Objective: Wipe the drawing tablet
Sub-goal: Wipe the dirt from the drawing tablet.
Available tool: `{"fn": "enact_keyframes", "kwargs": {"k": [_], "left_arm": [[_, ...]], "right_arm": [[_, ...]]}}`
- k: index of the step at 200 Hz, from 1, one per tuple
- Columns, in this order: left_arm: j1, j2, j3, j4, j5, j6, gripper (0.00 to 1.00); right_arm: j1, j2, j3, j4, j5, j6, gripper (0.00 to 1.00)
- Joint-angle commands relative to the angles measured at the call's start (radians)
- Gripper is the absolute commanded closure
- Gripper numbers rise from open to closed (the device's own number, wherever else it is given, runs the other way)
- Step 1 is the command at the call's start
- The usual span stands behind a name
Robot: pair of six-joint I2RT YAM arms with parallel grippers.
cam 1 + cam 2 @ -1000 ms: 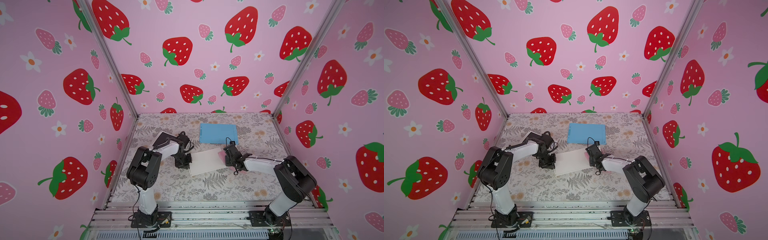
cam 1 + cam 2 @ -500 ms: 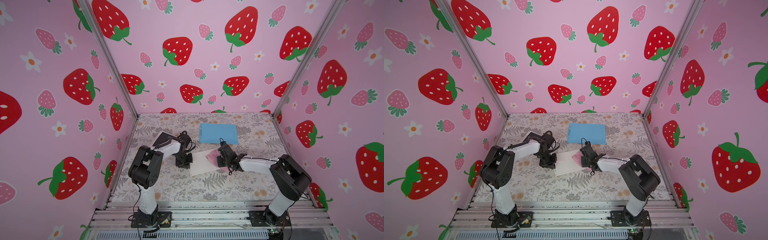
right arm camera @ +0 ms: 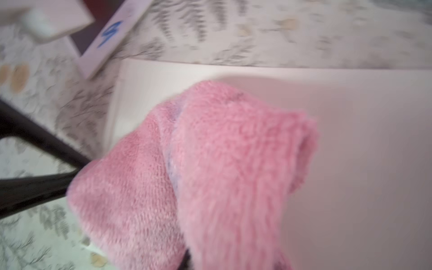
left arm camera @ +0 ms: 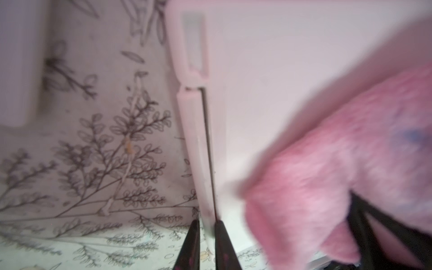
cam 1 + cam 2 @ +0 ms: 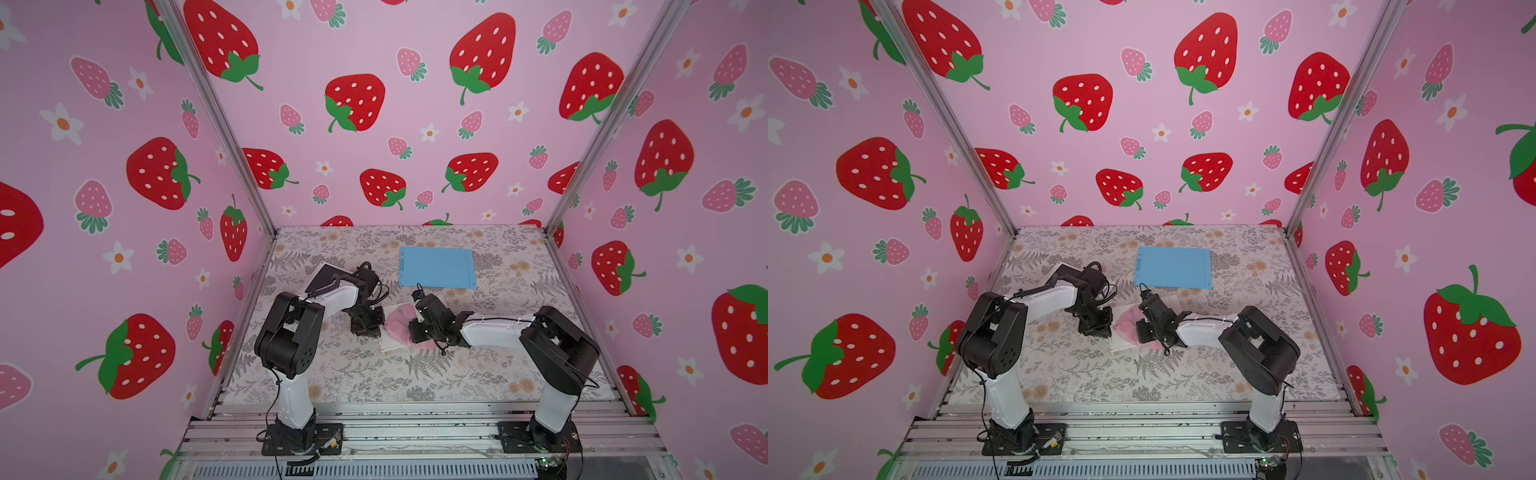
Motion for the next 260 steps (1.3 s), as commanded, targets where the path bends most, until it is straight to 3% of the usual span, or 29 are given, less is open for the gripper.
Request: {"fn": "enact_keyframes", "kwargs": {"k": [1,37,89,132,147,171,212,231,260], "left_arm": [[-0.002,0.109,-0.079,0.062,-0.082,0.008,0.86],[0.006,0.112,-0.087,0.062,-0.080,0.012,0.86],[0.012,0.102,-0.099,0.061,-0.072,0.024,0.86],[0.021,0.102,-0.109,0.060,-0.074,0.030,0.86],[0.023,0.101,-0.109,0.056,-0.076,0.032,0.86],[0.026,0.099,-0.114,0.056,-0.078,0.031,0.86],[0.027,0.099,-0.114,0.058,-0.077,0.032,0.87],[0.029,0.098,-0.110,0.059,-0.074,0.029,0.86],[0.029,0.101,-0.100,0.053,-0.074,0.027,0.86]], "right_arm": [[0.033,-0.012,0.021,-0.018,-0.003,-0.026,1.00],[0.164,0.082,0.158,-0.027,-0.063,-0.039,1.00],[0.085,0.018,0.037,-0.013,-0.016,-0.051,1.00],[0.243,0.107,0.179,-0.022,-0.001,-0.178,1.00],[0.205,0.122,0.188,-0.049,0.045,-0.140,1.00],[0.044,0.107,0.150,-0.174,0.122,-0.036,1.00],[-0.178,0.032,0.090,-0.433,0.317,0.018,1.00],[-0.146,-0.030,0.074,-0.403,0.332,-0.007,1.00],[0.020,-0.074,0.112,-0.308,0.364,-0.039,1.00]]}}
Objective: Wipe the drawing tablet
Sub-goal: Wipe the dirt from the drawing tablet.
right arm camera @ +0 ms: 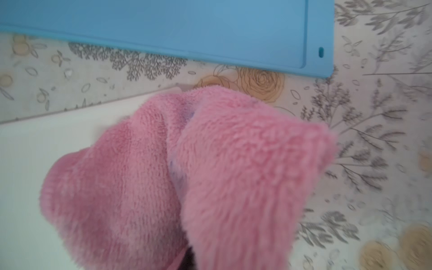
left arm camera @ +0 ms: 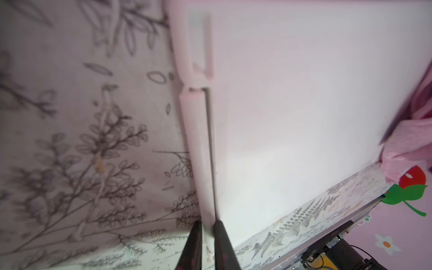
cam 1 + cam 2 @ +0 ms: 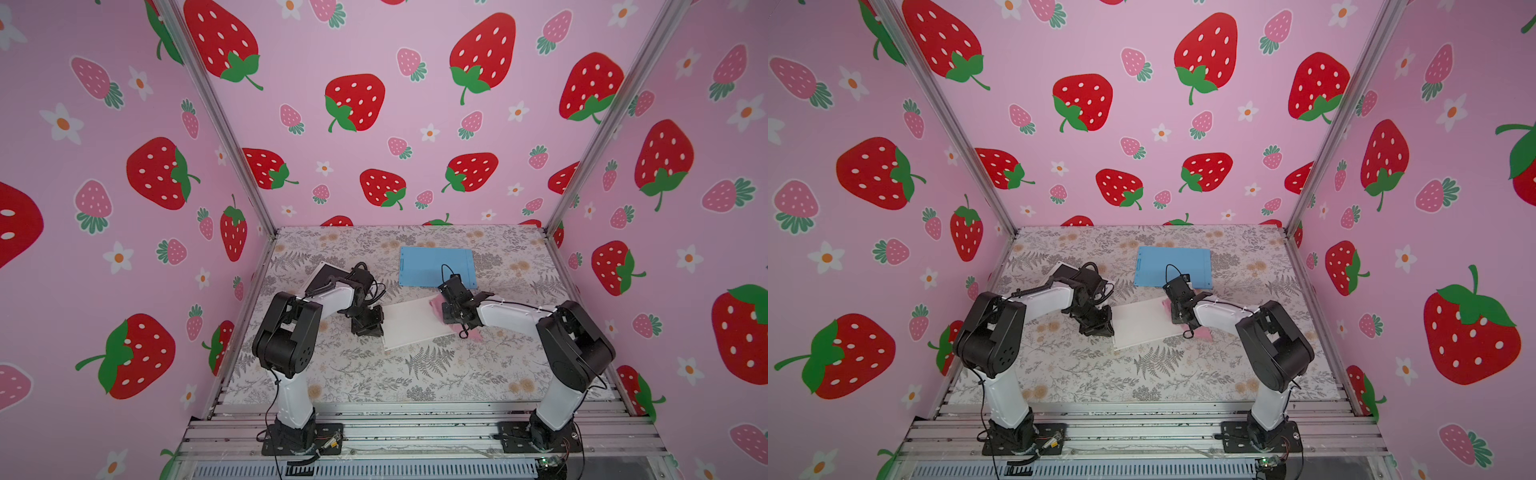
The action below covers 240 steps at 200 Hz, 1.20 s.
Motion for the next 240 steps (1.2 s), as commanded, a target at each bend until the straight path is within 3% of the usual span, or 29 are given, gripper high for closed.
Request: {"fn": "enact_keyframes", "kwargs": {"k": [1,23,57,94,120,155,184,240], "left_arm": [[-0.003,0.108,-0.061,-0.017,-0.169,0.016,0.86],[-0.002,0.107,-0.060,-0.016,-0.169,0.017,0.86],[0.003,0.111,-0.084,0.005,-0.159,0.011,0.87],[0.029,0.111,-0.137,0.040,-0.148,-0.013,0.87],[0.043,0.107,-0.160,0.057,-0.145,-0.018,0.87],[0.052,0.113,-0.157,0.060,-0.139,-0.021,0.87],[0.064,0.116,-0.165,0.076,-0.123,-0.027,0.87],[0.073,0.125,-0.183,0.091,-0.108,-0.025,0.87]], "right_arm": [[0.136,-0.040,0.024,0.018,0.044,-0.015,1.00],[0.178,-0.035,0.028,0.155,-0.088,0.008,1.00],[0.216,0.143,0.168,0.230,-0.218,-0.002,1.00],[0.103,0.199,0.188,0.202,-0.205,0.006,1.00],[0.057,0.178,0.164,0.172,-0.128,-0.069,1.00],[0.192,0.219,0.221,0.287,-0.193,-0.194,1.00],[0.247,0.304,0.314,0.301,-0.243,-0.201,1.00],[0.086,0.254,0.215,0.287,-0.141,-0.178,1.00]]}}
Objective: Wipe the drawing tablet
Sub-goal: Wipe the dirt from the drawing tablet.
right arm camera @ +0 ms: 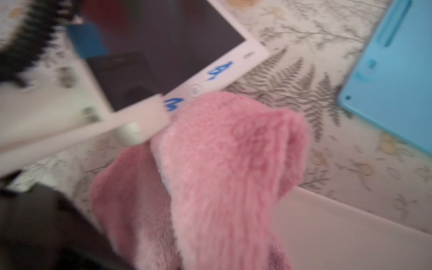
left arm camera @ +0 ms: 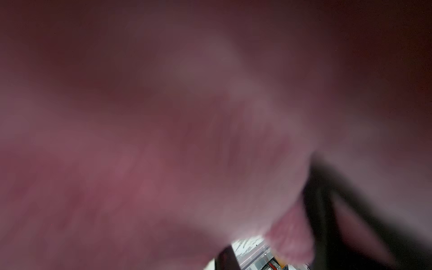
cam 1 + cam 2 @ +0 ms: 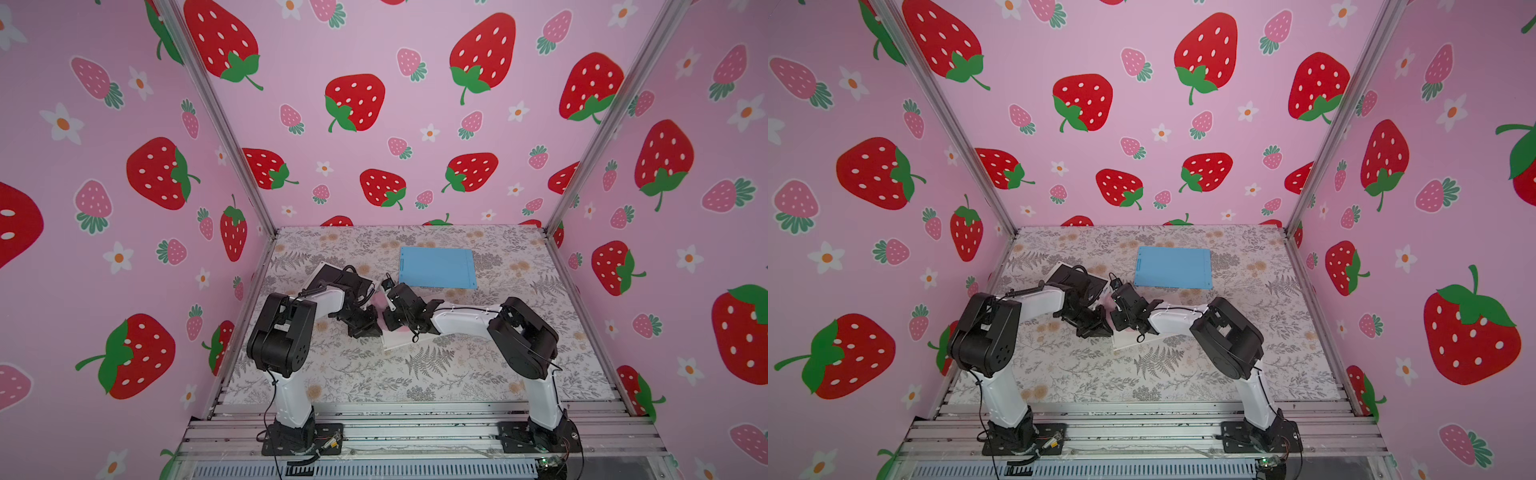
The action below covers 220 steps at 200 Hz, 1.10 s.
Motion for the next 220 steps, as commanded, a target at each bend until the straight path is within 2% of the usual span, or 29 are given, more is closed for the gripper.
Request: {"fn": "enact_keyframes", "kwargs": {"k": [1,53,115,158,173,193,208,220], "left_arm": [[-0.010,0.129,-0.091,-0.011,-0.269,0.000,0.87],[0.002,0.136,-0.082,-0.009,-0.250,0.000,0.87],[0.020,0.139,-0.074,-0.028,-0.235,0.021,0.87],[0.024,0.148,-0.061,-0.042,-0.242,0.016,0.87],[0.025,0.145,-0.050,-0.050,-0.246,0.009,0.87],[0.025,0.145,-0.038,-0.054,-0.244,0.002,0.87],[0.025,0.148,-0.029,-0.057,-0.241,0.000,0.87],[0.026,0.150,-0.022,-0.057,-0.237,-0.001,0.87]], "right_arm": [[-0.074,-0.037,-0.050,-0.003,0.052,-0.001,1.00],[0.078,0.051,0.065,0.074,-0.020,-0.098,1.00],[-0.060,-0.027,-0.159,0.207,0.037,-0.103,1.00],[0.116,-0.010,-0.115,0.221,0.030,-0.184,1.00],[0.109,-0.037,-0.178,0.223,0.068,-0.122,1.00],[0.032,-0.119,-0.334,0.234,0.087,-0.033,1.00],[0.008,-0.191,-0.431,0.262,0.082,-0.052,1.00],[0.033,-0.226,-0.450,0.254,0.054,-0.079,1.00]]}}
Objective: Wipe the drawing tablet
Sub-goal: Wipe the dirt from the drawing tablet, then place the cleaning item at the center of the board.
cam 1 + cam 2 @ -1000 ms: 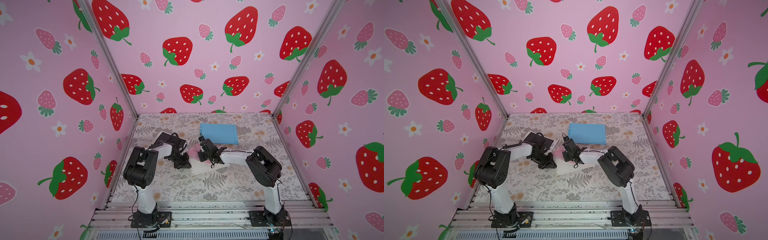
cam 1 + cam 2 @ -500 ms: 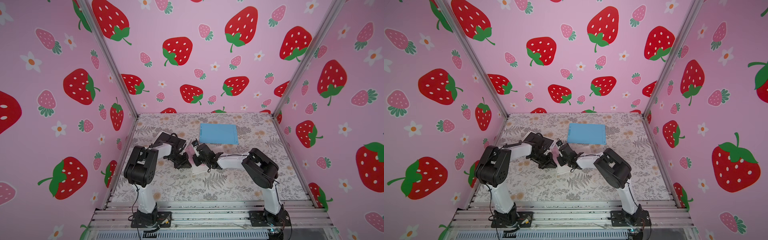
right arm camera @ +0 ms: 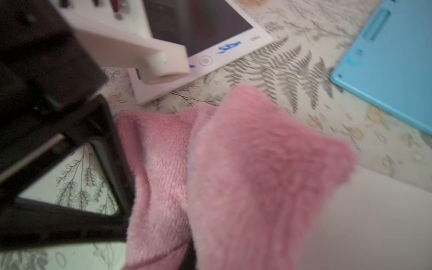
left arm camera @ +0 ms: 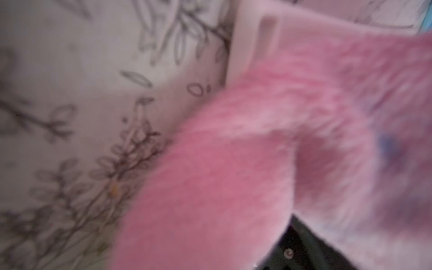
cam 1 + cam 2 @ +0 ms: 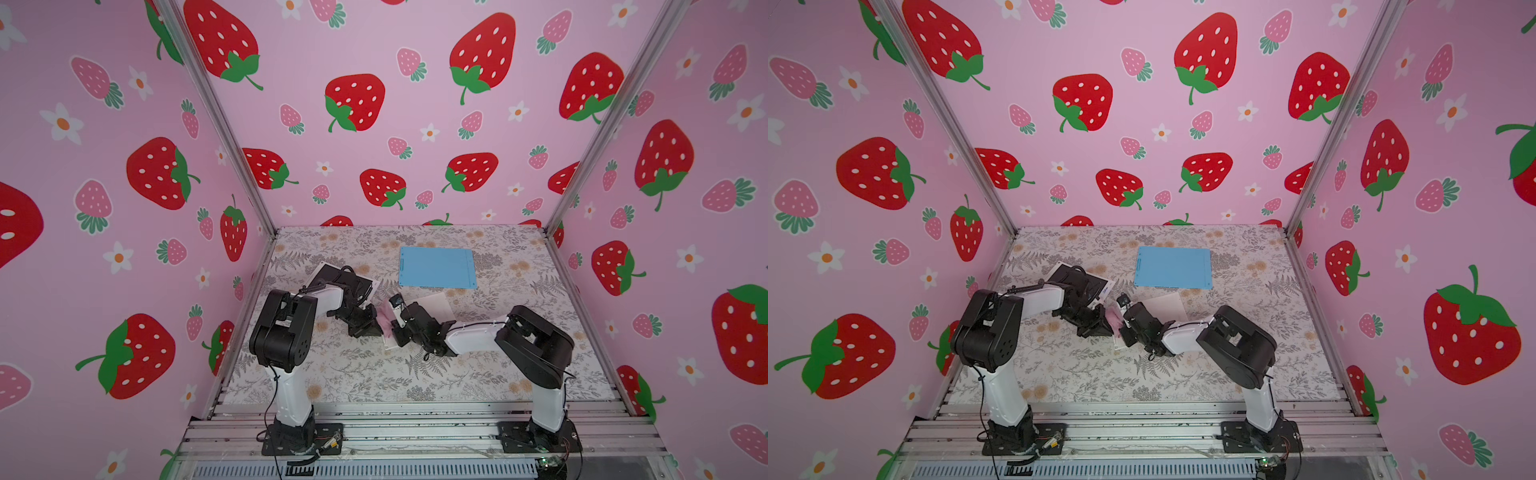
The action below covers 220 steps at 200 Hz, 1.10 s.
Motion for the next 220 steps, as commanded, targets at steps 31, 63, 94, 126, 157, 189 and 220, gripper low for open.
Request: {"fn": "enact_keyframes", "kwargs": {"k": [31,63,94,126,157,189,220], "left_arm": [[-0.003,0.129,-0.036,-0.040,-0.305,-0.005,0.87],[-0.002,0.144,-0.019,-0.048,-0.305,-0.002,0.87],[-0.005,0.147,-0.006,-0.053,-0.307,-0.001,0.87],[-0.009,0.145,0.002,-0.057,-0.309,-0.003,0.87],[-0.016,0.138,0.014,-0.060,-0.312,-0.007,0.86],[-0.031,0.136,0.028,-0.061,-0.308,-0.016,0.79],[-0.044,0.141,0.040,-0.053,-0.306,-0.031,0.74]], "right_arm": [[0.170,-0.010,0.041,-0.069,-0.008,-0.069,1.00],[0.147,0.007,0.036,-0.075,0.011,0.003,1.00],[0.027,-0.090,-0.101,-0.088,0.025,0.057,1.00],[0.019,-0.133,-0.103,-0.230,0.117,0.103,1.00],[-0.155,-0.213,-0.038,-0.698,0.183,0.552,1.00],[-0.326,-0.340,-0.041,-0.892,0.085,0.715,1.00],[-0.455,-0.363,-0.067,-0.982,-0.073,0.816,0.97]]}}
